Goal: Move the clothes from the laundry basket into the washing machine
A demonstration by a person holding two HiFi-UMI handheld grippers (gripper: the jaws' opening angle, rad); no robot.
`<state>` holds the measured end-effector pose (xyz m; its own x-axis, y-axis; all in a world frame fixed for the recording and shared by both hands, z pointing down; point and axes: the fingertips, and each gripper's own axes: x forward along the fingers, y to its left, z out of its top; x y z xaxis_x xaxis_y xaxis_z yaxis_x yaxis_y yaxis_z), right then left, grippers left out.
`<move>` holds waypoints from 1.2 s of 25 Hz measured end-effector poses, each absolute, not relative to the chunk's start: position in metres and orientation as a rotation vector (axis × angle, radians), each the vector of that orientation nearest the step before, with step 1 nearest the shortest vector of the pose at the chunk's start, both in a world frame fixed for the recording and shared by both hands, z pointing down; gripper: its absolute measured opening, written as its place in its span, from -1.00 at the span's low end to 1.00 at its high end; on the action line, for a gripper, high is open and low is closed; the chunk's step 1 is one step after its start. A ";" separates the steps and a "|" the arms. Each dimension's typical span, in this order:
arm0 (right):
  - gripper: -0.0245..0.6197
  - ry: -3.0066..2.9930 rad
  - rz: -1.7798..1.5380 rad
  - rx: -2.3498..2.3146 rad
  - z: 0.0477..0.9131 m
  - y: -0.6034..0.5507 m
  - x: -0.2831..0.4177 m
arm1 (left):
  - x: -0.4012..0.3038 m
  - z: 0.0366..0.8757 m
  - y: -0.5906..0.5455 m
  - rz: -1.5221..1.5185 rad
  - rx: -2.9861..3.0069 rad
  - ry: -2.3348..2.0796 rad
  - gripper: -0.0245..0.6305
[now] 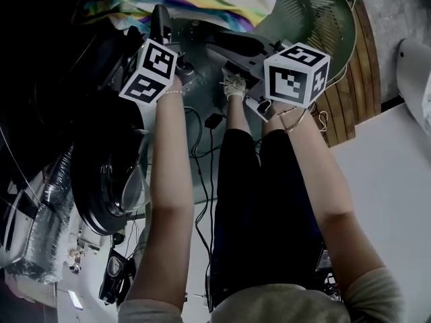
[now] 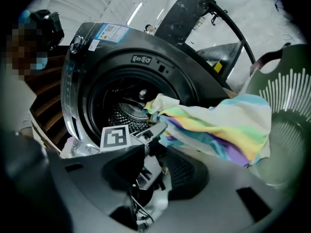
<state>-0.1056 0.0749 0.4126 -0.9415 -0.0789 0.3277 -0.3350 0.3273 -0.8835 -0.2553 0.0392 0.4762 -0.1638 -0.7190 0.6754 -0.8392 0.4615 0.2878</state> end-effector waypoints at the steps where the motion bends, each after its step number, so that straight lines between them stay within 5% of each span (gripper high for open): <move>1: -0.52 -2.369 1.660 0.378 0.413 0.075 -0.106 | -0.247 0.483 0.037 0.180 1.308 -1.897 0.16; 9: -0.52 -2.387 1.638 0.361 0.420 0.079 -0.108 | -0.253 0.522 0.015 0.247 1.191 -1.954 0.15; 13: -0.52 -2.391 1.630 0.378 0.421 0.076 -0.107 | -0.260 0.506 0.014 0.291 1.238 -1.999 -0.78; 30: -0.52 -2.424 1.649 0.344 0.413 0.078 -0.116 | -0.378 0.405 -0.042 0.421 1.346 -2.428 -0.83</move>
<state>-0.1162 0.0778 0.4133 -0.9550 -0.0845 0.2842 -0.2953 0.3547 -0.8871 -0.3780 -0.0418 0.4047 -0.4981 -0.7569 0.4231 -0.8552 0.5094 -0.0955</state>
